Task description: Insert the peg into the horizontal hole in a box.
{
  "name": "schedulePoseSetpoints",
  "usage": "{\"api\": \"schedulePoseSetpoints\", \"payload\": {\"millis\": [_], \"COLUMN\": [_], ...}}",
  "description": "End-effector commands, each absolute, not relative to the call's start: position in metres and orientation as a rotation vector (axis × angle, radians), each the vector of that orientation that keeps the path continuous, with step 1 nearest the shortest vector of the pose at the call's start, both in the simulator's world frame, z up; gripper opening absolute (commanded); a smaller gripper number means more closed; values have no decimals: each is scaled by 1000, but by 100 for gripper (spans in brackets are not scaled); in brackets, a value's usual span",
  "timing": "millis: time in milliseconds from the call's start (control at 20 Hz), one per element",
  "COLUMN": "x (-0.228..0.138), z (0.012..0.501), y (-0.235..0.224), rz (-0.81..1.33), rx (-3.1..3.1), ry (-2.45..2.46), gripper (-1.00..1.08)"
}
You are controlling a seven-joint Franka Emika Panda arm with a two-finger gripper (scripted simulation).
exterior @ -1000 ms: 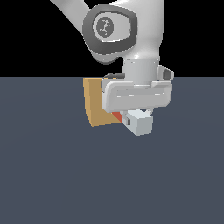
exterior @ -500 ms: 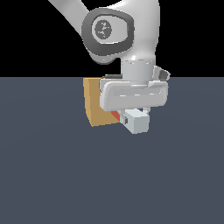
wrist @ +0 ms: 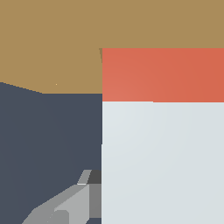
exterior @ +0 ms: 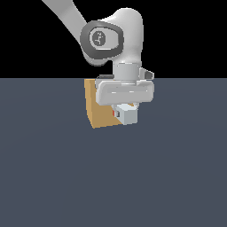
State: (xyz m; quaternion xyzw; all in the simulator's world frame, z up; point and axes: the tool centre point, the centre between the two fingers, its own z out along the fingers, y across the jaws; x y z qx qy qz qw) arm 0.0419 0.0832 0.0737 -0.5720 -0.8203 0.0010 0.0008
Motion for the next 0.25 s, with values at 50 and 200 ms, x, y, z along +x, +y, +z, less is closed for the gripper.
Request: {"api": "schedulePoseSetpoints", "payload": {"millis": [50,200], "x": [39,38], "z": [77,77], "y": [98,101], "rz": [-2,-2], "rx": [-1801,-1801], "ry": [-2578,-2578], "gripper": [-100,-100]}}
